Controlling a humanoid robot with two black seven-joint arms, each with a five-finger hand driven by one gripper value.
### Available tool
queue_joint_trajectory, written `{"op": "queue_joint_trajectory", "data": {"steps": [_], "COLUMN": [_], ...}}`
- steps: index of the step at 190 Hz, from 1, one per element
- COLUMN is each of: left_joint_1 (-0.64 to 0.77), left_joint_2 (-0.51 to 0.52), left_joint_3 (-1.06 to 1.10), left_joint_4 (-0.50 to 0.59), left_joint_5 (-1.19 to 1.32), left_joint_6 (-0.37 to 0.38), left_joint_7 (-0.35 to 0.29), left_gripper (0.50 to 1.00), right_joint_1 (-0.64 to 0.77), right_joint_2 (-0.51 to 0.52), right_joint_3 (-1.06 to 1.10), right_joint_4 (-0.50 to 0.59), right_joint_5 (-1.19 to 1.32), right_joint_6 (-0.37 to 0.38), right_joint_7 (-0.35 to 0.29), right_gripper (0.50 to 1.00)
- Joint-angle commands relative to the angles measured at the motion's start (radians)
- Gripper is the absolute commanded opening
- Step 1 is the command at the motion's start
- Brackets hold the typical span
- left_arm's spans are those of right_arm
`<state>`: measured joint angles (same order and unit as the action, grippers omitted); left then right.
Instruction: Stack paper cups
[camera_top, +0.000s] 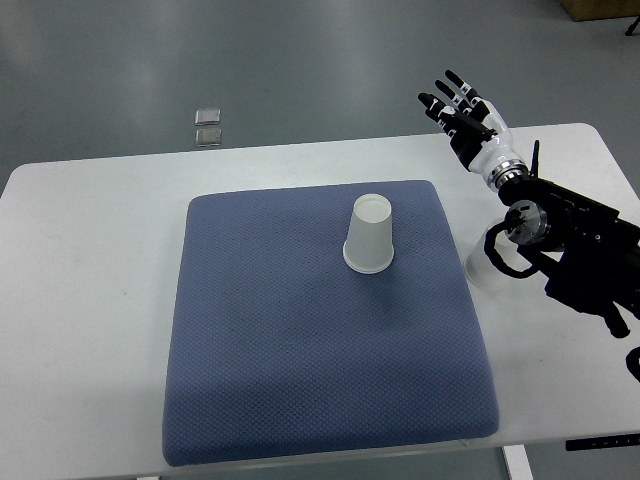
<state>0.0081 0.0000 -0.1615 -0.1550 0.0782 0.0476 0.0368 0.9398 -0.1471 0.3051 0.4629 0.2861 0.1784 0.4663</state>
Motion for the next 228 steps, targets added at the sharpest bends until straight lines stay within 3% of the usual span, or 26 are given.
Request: {"op": "queue_joint_trajectory", "data": {"steps": [1, 228], "left_joint_1": [0.000, -0.008], "left_joint_2": [0.000, 0.000], "left_joint_3": [0.010, 0.007], "left_joint_4": [0.000, 0.006], "left_joint_5": [0.000, 0.003], "left_joint_6": [0.000, 0.002], "left_joint_7": [0.000, 0.000], "left_gripper": [1.000, 1.000], "right_joint_1": [-0.001, 0.036], "right_joint_2": [0.000, -0.006], "right_joint_3": [-0.001, -0.006], "right_joint_4": [0.000, 0.002], "right_joint_5": [-0.001, -0.018], "right_joint_6": [0.000, -0.025], "right_joint_7": [0.000, -0.003], "right_gripper": [0.913, 0.913]}}
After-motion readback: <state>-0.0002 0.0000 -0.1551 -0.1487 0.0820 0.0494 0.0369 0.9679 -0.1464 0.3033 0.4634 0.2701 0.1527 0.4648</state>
